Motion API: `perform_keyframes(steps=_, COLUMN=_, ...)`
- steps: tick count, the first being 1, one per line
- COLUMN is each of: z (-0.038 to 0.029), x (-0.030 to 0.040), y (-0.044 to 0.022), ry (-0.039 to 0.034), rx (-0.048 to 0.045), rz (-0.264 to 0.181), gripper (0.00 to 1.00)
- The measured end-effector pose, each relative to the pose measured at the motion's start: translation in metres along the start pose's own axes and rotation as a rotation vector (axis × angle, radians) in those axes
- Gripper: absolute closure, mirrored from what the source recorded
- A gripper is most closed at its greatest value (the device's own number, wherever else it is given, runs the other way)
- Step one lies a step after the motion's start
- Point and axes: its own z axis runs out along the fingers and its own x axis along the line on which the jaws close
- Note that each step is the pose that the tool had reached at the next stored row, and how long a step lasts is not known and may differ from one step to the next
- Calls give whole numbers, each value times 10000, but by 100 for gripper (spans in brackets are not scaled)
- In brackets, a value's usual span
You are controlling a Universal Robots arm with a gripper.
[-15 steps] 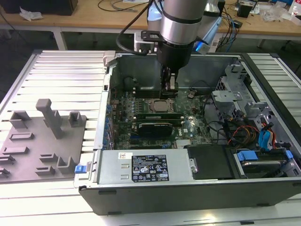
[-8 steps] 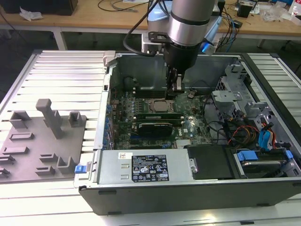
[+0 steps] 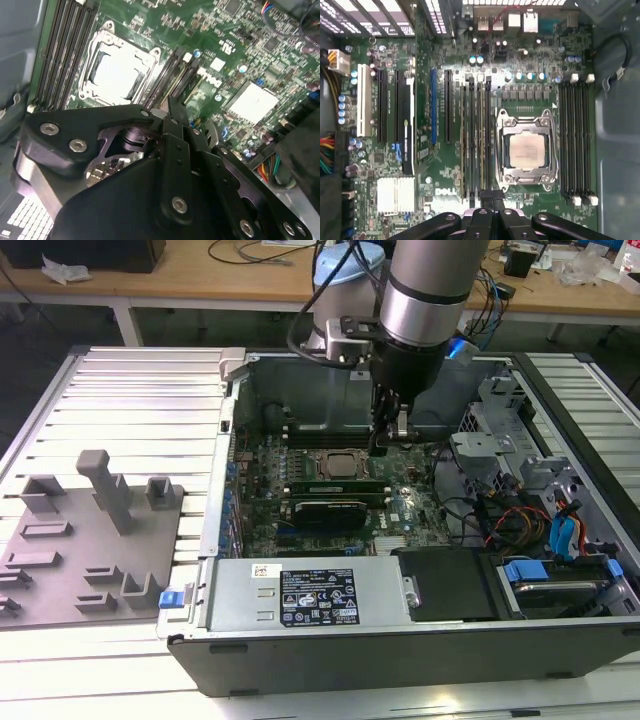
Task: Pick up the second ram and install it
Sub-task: 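Press down the second ram until it locks into place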
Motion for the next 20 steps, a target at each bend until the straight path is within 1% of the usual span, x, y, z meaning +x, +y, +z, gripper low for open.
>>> perform_keyframes(steps=6, z=30, x=-2, y=-186, ry=0, rx=0, rz=1, gripper=89)
perform_keyframes(steps=9, z=44, x=-3, y=-253, ry=-3, rx=0, rz=-1, gripper=89)
perform_keyframes(steps=11, z=87, x=-2, y=-269, ry=-2, rx=-2, rz=-1, gripper=89)
perform_keyframes(steps=15, z=150, x=-1, y=-275, ry=0, rx=-3, rz=1, gripper=89)
perform_keyframes(steps=16, z=182, x=0, y=-265, ry=-1, rx=-3, rz=2, gripper=89)
perform_keyframes(steps=17, z=226, x=1, y=-186, ry=-11, rx=-3, rz=-2, gripper=89)
perform_keyframes(steps=18, z=254, x=3, y=-124, ry=-20, rx=-3, rz=-3, gripper=89)
perform_keyframes(steps=19, z=310, x=5, y=-91, ry=-20, rx=-3, rz=-1, gripper=89)
perform_keyframes(steps=20, z=348, x=6, y=-85, ry=-20, rx=-3, rz=-2, gripper=89)
